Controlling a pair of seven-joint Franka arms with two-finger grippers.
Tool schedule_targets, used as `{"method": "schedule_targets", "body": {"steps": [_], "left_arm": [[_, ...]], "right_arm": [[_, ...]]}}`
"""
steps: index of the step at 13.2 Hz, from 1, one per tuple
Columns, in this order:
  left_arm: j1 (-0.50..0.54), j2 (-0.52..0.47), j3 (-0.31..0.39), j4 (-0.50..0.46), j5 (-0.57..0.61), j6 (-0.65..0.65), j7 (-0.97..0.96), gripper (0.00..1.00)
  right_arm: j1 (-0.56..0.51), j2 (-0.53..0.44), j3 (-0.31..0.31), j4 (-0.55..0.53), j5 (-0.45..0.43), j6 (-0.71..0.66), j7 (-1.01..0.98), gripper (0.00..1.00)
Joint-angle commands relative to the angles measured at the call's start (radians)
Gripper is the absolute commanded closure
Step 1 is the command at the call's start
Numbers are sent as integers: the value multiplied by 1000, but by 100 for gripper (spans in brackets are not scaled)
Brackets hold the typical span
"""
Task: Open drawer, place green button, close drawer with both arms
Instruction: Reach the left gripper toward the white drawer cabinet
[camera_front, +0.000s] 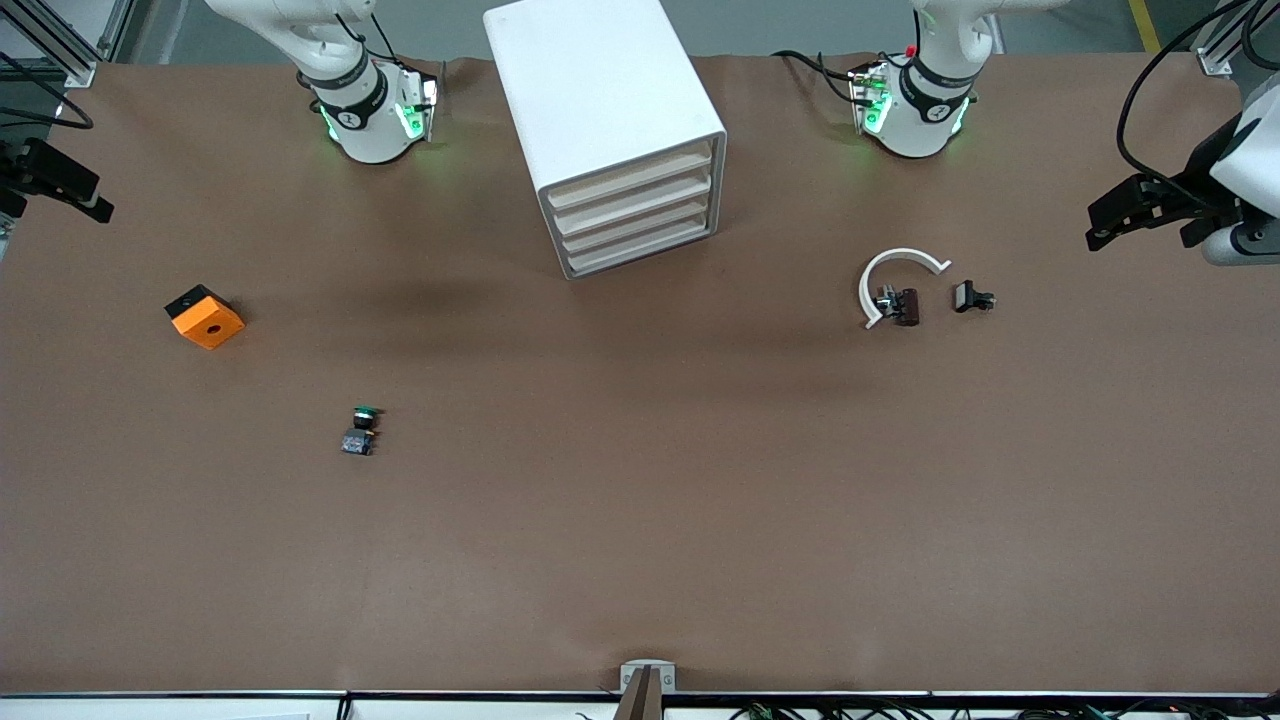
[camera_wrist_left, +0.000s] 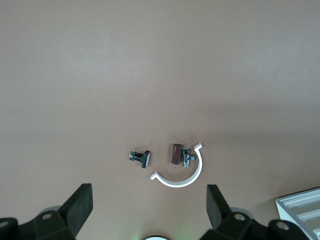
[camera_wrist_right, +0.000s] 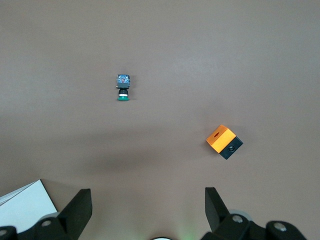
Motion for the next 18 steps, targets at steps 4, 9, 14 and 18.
{"method": "schedule_targets", "body": {"steps": [4,9,14,18], "left_arm": [[7,45,-6,52,22,-23,14,0],[-5,200,-15,69,-3,13,-6,0],[-43,323,-22,34,-138,135,-313,0],[-102,435,-24,5,-253,207,-628,0]], "right_arm": [[-7,-8,1,-1,2,2,-12,0],[-8,-8,1,-1,2,2,-12,0],[-5,-8,-1,-1,2,2,-11,0],[-8,-8,-1,-1,2,2,-9,0]]}}
